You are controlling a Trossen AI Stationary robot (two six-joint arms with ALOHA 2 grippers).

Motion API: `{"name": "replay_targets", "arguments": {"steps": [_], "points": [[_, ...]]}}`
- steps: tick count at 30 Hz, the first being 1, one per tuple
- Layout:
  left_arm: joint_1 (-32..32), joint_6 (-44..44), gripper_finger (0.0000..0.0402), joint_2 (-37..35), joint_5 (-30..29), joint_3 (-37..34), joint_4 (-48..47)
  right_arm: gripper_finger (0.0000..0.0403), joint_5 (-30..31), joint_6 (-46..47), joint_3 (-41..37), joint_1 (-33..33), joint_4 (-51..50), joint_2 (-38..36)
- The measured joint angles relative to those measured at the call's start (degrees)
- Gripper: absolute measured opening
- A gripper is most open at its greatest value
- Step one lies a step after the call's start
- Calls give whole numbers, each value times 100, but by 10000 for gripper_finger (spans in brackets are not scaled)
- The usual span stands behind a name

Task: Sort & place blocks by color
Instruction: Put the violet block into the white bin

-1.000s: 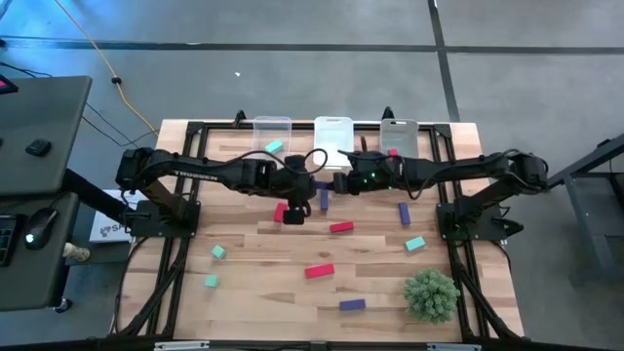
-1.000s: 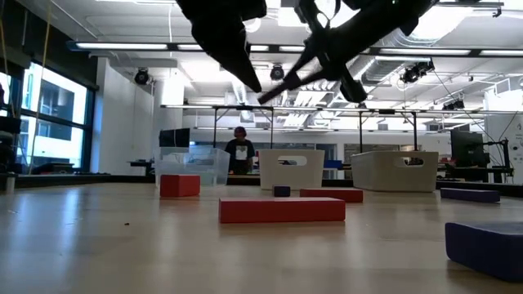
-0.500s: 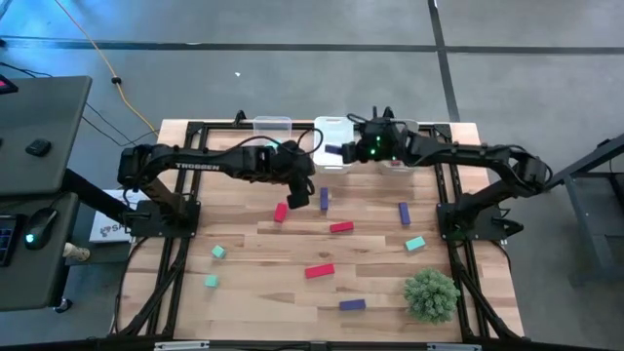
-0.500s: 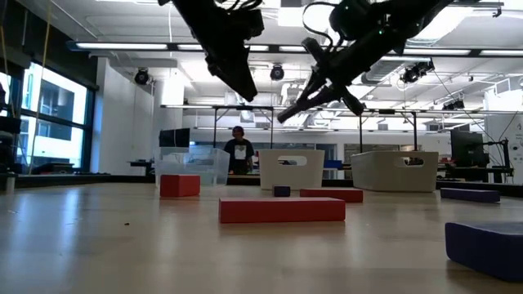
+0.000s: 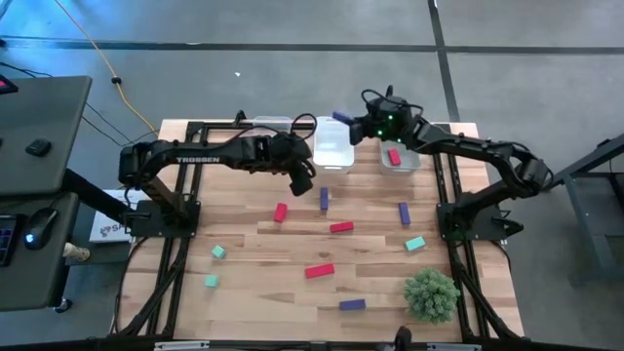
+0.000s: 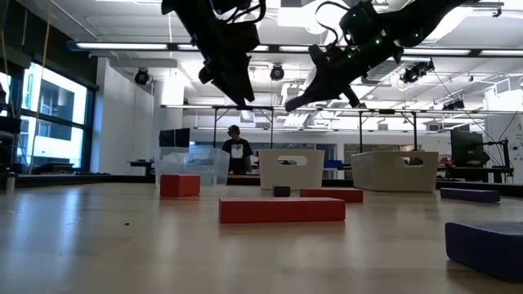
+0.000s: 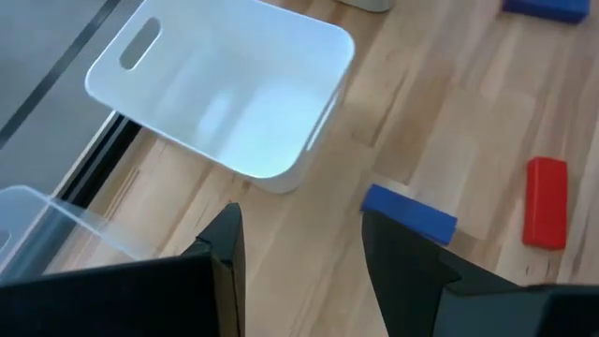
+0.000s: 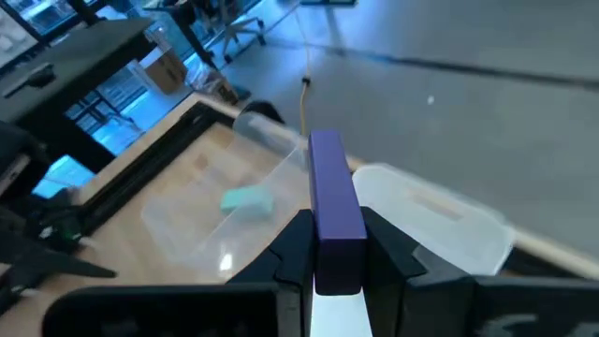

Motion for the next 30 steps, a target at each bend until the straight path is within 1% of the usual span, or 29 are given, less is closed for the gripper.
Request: {"name": "replay_targets", "arguments": {"steps": [3,7,11,13,16,21,30], "points": [[25,0,131,0,-6,0,1,43,15,-299,9,-91,55,0],[22,-3,131,0,-67,0,3,43,0,-774,326,-97,-61,-1],[20,-9,131,0,-98,0,7,43,28,-1069,776,-113,-725,25],[20,-19,131,0,-109,0,7,43,39,-1108,940,-156,-1050,38],[20,-20,131,0,-109,0,7,43,43,-1076,1079,-173,-1275,141],[20,-11,131,0,-109,0,7,43,-154,-866,1211,-91,-1725,574],[24,0,131,0,-109,0,5,43,-404,-715,1222,259,-1831,1362]]}}
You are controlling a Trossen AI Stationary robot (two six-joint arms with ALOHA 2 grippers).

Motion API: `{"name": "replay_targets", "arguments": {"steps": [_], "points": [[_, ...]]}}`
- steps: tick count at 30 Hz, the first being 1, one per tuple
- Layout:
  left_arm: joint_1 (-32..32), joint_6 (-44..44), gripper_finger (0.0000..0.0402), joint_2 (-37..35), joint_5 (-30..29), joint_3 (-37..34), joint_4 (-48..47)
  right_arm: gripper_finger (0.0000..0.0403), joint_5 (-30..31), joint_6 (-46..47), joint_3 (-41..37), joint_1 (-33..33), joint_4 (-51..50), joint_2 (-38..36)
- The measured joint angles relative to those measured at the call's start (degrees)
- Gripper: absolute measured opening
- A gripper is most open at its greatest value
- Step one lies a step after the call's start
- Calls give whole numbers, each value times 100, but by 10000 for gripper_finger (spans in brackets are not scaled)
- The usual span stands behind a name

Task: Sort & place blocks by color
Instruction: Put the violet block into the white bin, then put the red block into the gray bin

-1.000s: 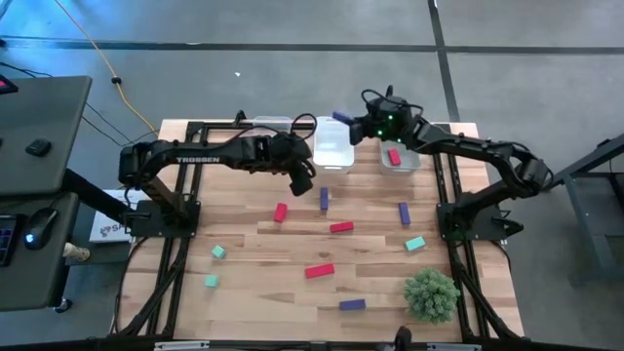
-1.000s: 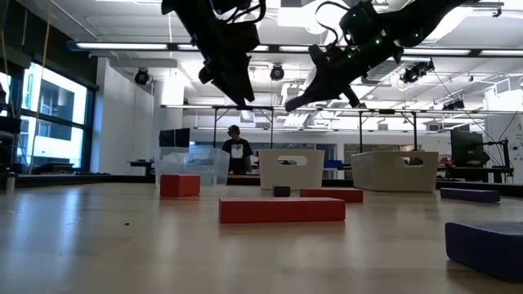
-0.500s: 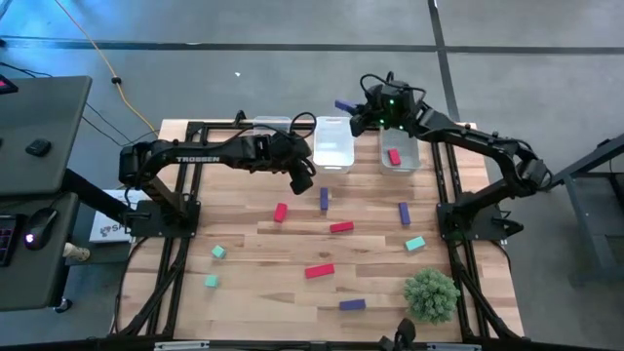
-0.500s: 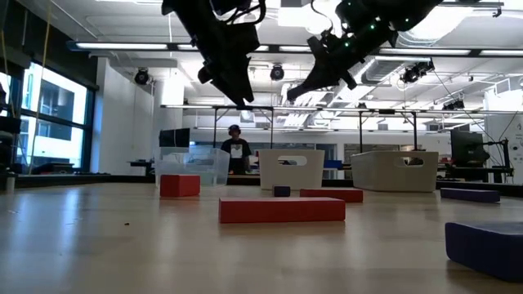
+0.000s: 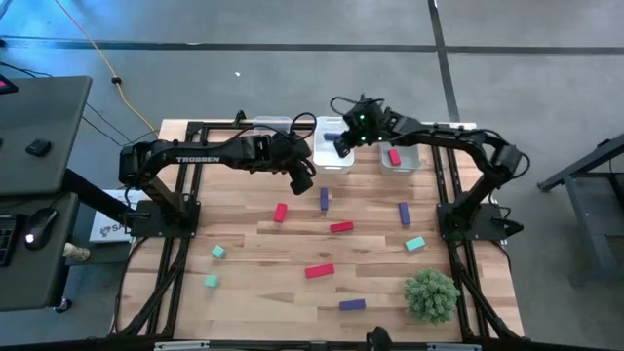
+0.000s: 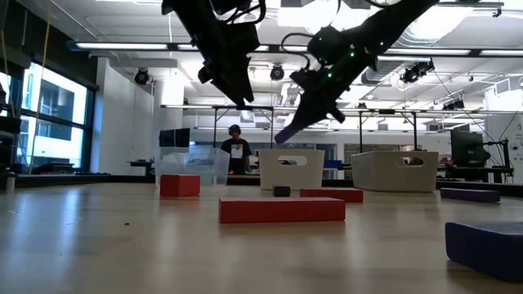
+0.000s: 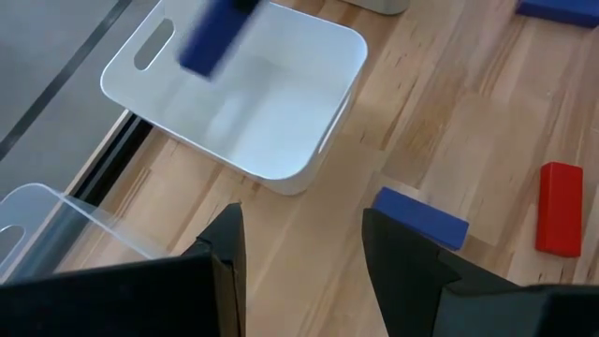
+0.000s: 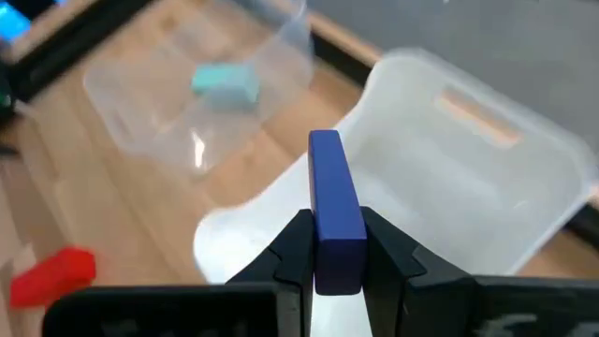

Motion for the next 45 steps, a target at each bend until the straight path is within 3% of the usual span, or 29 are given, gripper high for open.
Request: {"name": "replay_targets", "arguments": {"steps": [20,30,45], "points": [[24,0,131,0,-1,1,13,43,-150,-238,7,172,-277,769],[24,1,131,0,-13,2,39,45,-133,-392,147,163,-426,788],[22,-4,131,0,-22,2,39,105,-122,-558,365,163,-739,786]]}}
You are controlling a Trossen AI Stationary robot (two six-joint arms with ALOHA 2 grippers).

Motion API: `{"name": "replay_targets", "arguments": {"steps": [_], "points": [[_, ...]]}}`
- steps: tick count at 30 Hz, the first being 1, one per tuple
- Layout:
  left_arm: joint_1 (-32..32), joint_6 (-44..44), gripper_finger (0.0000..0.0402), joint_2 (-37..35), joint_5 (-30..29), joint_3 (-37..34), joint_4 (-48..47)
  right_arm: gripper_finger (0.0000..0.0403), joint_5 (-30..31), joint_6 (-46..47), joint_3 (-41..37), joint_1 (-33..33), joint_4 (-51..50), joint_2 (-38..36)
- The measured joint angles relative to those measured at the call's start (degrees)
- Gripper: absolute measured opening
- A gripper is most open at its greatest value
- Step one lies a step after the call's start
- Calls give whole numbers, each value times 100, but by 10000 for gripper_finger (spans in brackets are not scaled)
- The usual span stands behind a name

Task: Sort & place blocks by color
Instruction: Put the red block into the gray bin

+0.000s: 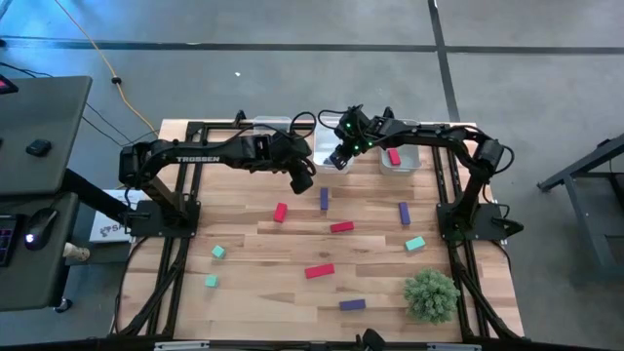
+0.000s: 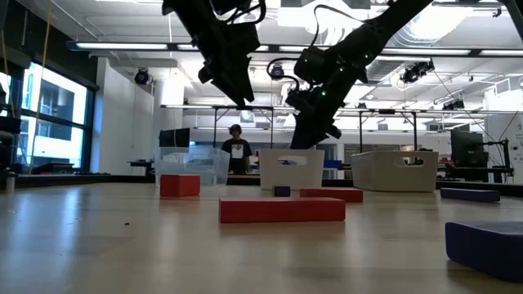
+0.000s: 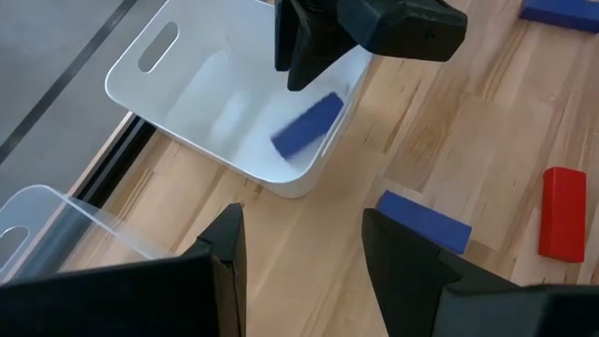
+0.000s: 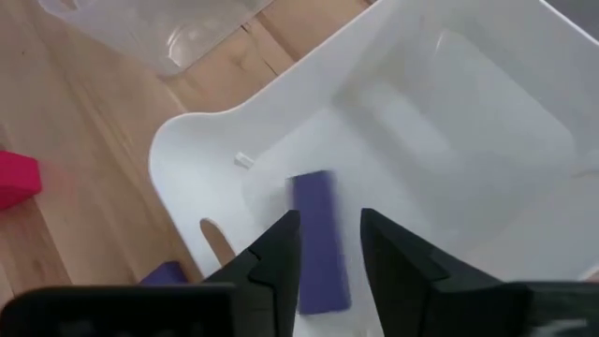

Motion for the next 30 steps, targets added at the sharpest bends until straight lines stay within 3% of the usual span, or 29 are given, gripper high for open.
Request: {"name": "replay_targets", "arguments": {"steps": [9,16,24,30], "points": [[32,-147,131,0,35,-2,-4,108,-52,33,0,12,-128,-291],[240,-536,131,0,505,0,-230,108,-527,-34,0,24,-305,-808],[549,-746,131,-48,1044,0,-797,108,-853,-286,0,300,-735,-1242],[692,-746,131,-247,1144,0,-1411,108,-978,81,0,588,-819,-1300]]}}
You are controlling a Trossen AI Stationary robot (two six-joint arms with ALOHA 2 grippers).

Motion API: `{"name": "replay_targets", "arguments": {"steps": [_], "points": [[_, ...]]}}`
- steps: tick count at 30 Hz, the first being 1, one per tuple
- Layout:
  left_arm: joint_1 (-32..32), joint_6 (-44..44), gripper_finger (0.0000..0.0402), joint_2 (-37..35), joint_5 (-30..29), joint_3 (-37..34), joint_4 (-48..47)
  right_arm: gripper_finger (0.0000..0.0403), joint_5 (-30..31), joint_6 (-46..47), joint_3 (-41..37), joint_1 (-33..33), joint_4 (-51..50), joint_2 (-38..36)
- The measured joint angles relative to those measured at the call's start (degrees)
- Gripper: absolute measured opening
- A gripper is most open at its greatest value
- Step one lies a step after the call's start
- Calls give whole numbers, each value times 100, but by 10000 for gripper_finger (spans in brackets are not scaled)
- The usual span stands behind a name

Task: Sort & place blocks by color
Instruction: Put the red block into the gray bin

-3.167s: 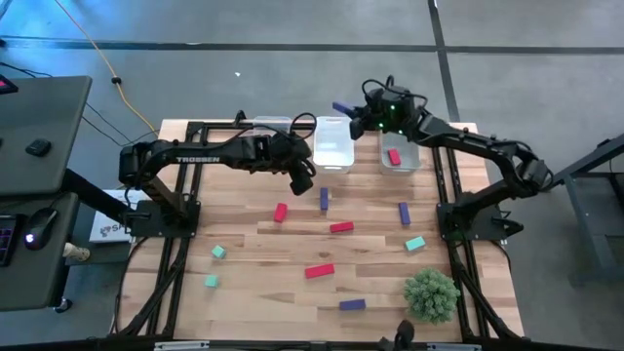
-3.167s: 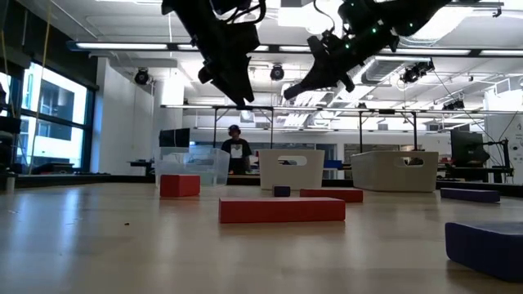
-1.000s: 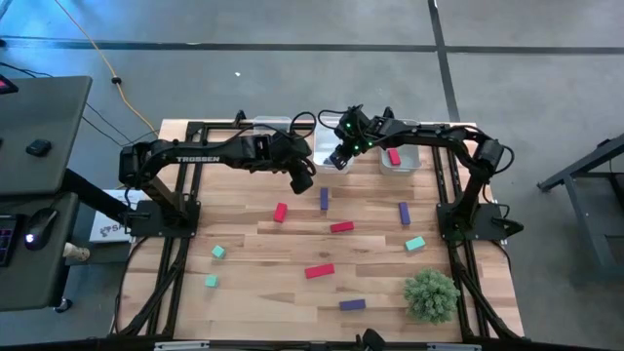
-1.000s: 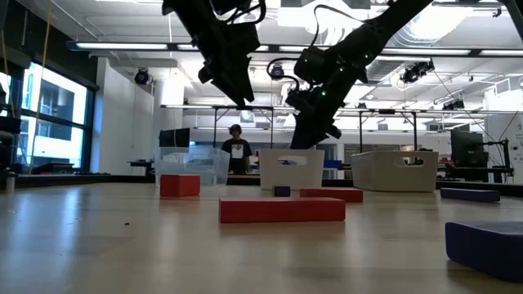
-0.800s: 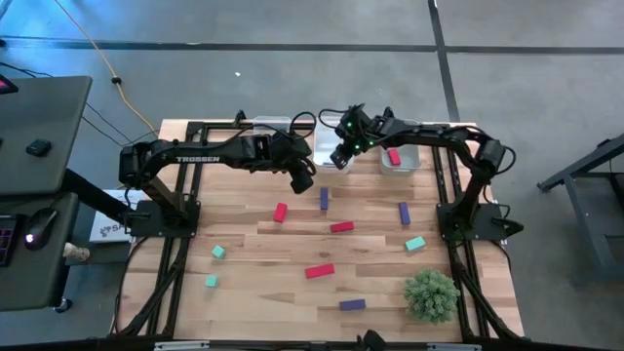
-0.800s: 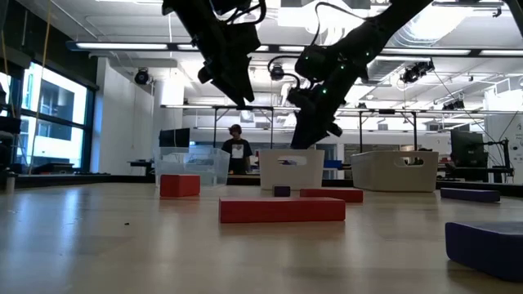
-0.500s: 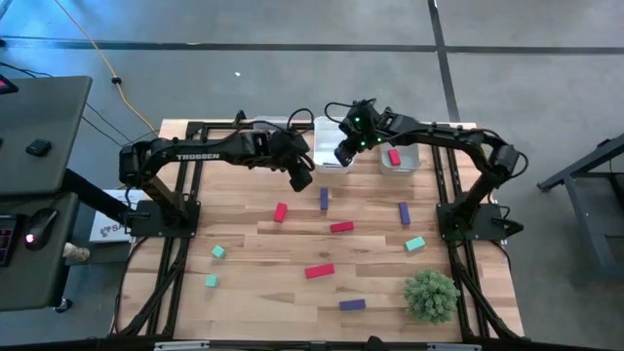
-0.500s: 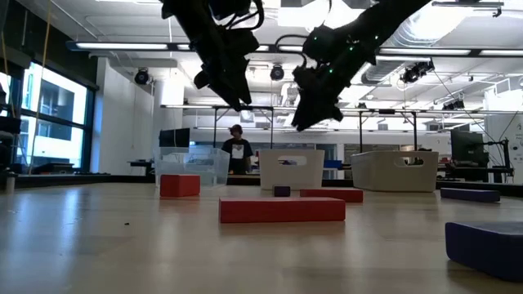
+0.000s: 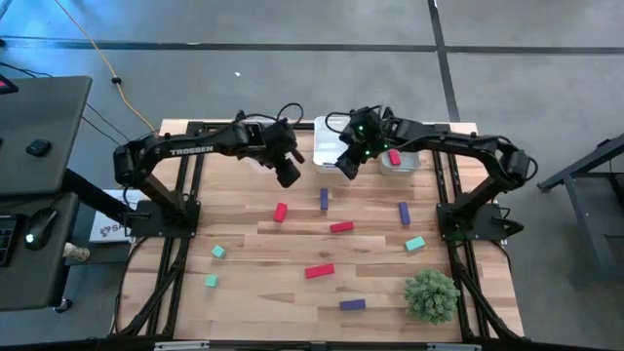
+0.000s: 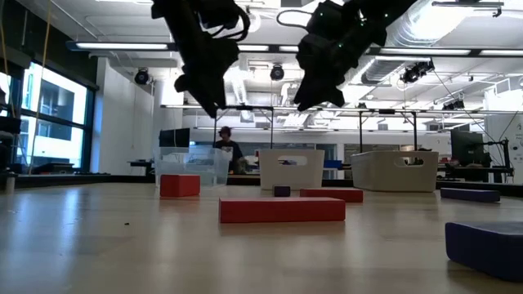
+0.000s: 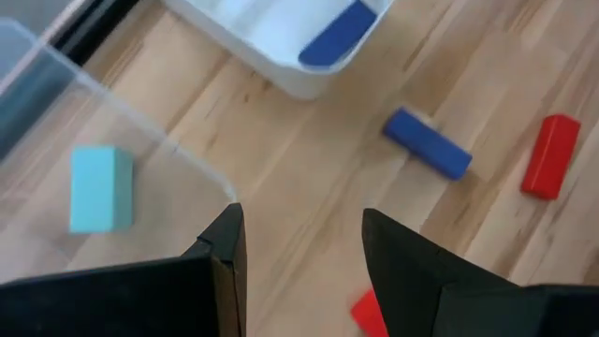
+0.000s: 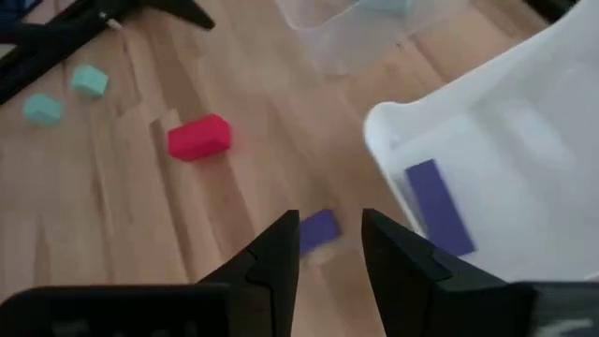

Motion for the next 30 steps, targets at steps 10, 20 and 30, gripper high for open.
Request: {"name": "replay_targets", "arguments": {"steps": [10,20,30], "points": [[-134,240,131,-689,132,0,-637,111,-406,219,0,646,-42,0],[-456,-272,131,-1569,512,2,-672,189,-173,-239,0,1551,-72,4],[-758,-600,131,-1785,510,0,-785,200,994,-1222,0,2399,-674,9]]}}
